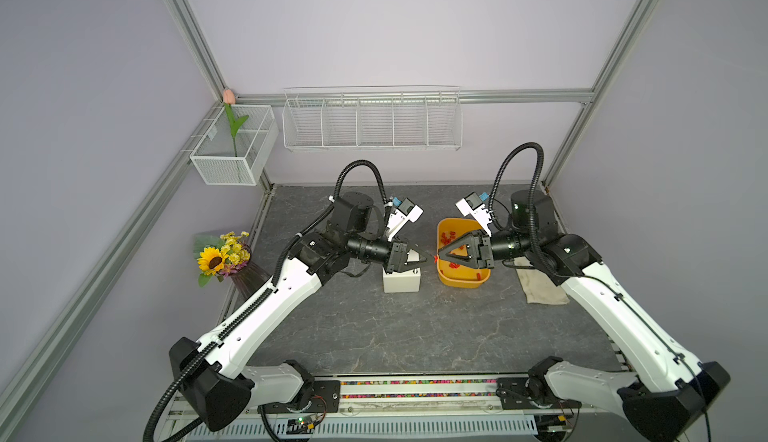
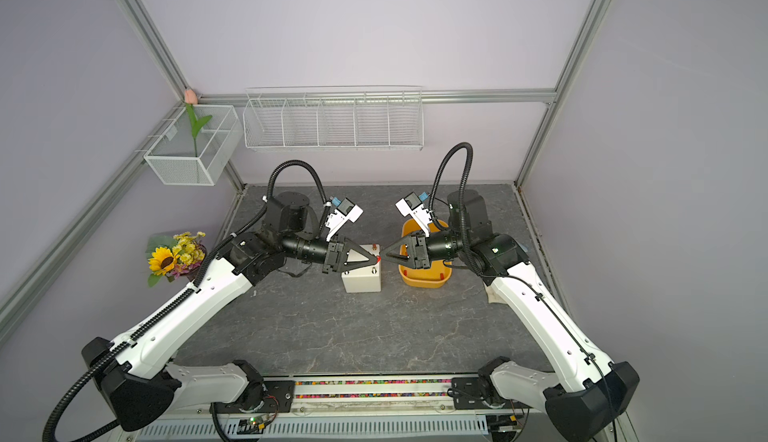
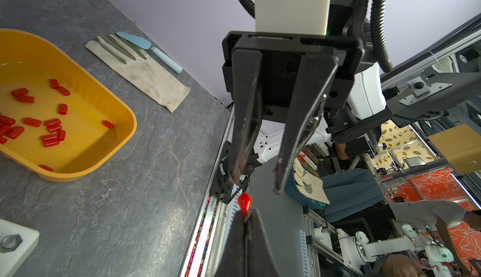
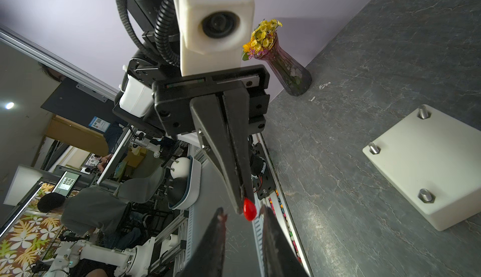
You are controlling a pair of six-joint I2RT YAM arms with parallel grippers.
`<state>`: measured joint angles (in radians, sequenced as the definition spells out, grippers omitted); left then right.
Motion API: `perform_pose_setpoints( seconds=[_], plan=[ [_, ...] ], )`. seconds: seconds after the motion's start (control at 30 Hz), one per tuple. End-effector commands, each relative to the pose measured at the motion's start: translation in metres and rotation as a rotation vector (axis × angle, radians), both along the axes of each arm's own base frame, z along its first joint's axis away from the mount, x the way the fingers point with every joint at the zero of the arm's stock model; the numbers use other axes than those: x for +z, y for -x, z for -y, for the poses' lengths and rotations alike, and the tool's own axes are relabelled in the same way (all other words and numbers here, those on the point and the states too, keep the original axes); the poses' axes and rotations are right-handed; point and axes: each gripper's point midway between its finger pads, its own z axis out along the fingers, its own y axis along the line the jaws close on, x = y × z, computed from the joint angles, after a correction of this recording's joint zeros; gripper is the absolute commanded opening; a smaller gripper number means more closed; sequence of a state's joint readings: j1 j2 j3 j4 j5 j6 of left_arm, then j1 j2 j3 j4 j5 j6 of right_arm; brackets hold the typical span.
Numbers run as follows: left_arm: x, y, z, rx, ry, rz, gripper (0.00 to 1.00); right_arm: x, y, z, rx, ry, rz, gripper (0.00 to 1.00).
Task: Cover the protruding screws with screw protection sleeves
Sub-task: Attach the screw protection sleeve to the screw.
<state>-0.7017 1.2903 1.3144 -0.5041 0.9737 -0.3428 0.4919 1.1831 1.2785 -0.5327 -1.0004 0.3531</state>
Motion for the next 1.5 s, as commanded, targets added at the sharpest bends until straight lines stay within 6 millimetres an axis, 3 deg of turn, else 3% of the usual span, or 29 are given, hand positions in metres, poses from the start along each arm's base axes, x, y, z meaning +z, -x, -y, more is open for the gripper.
perform_pose_setpoints(
  seconds=[0.0, 0.5, 1.43, 1.47],
  plan=[
    [0.0038, 0.0019, 0.0017, -0.020, 0.007, 0.021, 0.00, 0.0060, 0.0091, -0.0011, 0.048, -0.009, 0.018, 0.25],
    [0.0054, 0.0053, 0.0003, -0.025, 0.014, 0.024, 0.00, -0.0001, 0.0055, -0.0052, 0.034, 0.020, 0.018, 0.34],
    [0.0064, 0.0093, -0.0018, -0.012, 0.015, 0.034, 0.00, -0.0027, 0.0059, -0.0048, 0.015, 0.046, 0.052, 0.09],
    [0.0070, 0.0087, -0.0026, -0.003, 0.016, 0.040, 0.04, -0.0027, 0.0043, -0.0040, 0.003, 0.050, 0.057, 0.09]
  ],
)
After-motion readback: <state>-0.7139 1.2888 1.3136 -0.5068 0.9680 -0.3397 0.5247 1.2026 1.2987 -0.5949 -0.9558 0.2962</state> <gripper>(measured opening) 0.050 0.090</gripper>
